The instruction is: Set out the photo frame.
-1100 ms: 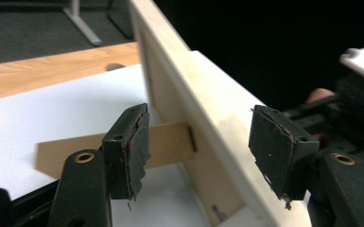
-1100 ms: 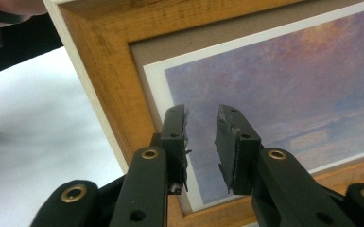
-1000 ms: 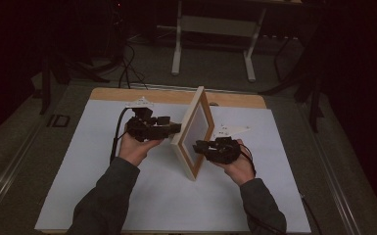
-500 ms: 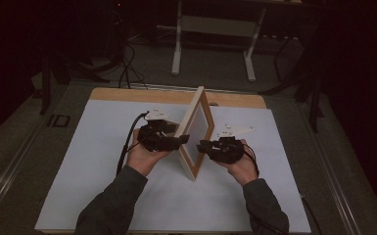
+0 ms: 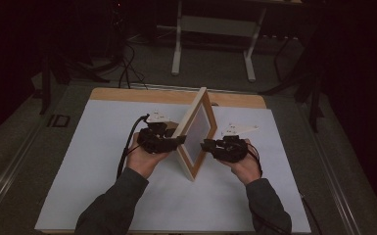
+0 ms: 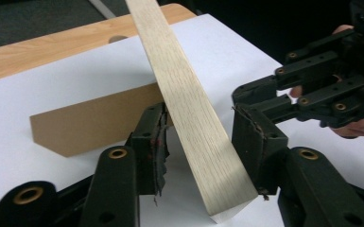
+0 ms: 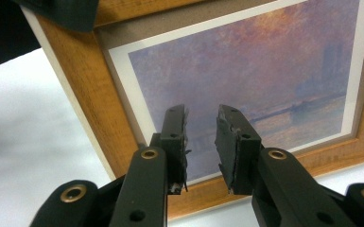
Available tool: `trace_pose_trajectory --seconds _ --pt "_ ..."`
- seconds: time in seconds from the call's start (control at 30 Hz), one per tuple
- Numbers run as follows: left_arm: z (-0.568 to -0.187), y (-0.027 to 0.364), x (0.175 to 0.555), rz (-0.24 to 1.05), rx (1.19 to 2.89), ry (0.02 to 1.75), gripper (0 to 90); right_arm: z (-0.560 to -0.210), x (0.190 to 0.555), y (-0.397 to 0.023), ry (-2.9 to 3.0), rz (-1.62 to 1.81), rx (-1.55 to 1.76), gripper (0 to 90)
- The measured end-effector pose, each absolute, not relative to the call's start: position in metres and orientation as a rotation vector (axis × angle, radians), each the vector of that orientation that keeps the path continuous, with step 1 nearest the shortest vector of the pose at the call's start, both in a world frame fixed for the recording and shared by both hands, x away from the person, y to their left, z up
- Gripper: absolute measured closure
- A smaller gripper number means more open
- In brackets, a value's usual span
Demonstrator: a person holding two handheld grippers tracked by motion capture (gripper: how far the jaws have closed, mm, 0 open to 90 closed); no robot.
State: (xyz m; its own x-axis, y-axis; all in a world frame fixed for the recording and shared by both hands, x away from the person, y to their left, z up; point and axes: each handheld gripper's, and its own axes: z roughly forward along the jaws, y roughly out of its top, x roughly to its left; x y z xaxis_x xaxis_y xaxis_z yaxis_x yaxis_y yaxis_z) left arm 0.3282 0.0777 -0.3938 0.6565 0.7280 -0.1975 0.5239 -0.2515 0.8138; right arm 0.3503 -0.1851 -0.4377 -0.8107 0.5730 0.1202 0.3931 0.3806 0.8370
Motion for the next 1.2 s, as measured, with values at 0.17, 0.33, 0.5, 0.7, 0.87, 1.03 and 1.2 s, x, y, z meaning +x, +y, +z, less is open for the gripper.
trace_pose_trajectory --seconds 0.17,0.33,0.5,0.7,0.87,1.03,1.2 --pt "-0.394 0.085 0.332 0.267 1.916 1.001 61.1 -0.437 0.351 -0.187 2.439 1.407 0.874 72.7" --pt "-0.395 0.090 0.335 0.266 1.914 1.008 63.5 -0.436 0.350 -0.188 2.435 1.383 0.870 72.6" --pt "-0.395 0.097 0.339 0.270 1.909 1.016 66.0 -0.436 0.350 -0.188 2.436 1.361 0.862 72.4" --pt "-0.395 0.108 0.345 0.260 1.893 1.025 70.5 -0.436 0.350 -0.188 2.433 1.359 0.862 72.1" --pt "-0.395 0.115 0.348 0.251 1.905 0.999 71.2 -0.435 0.351 -0.188 2.428 1.362 0.864 71.9" --pt "-0.396 0.124 0.353 0.216 1.906 0.961 71.3 -0.435 0.351 -0.189 2.425 1.362 0.868 71.7" --pt "-0.396 0.130 0.356 0.205 1.927 0.921 71.2 -0.436 0.352 -0.189 2.425 1.362 0.871 71.5"
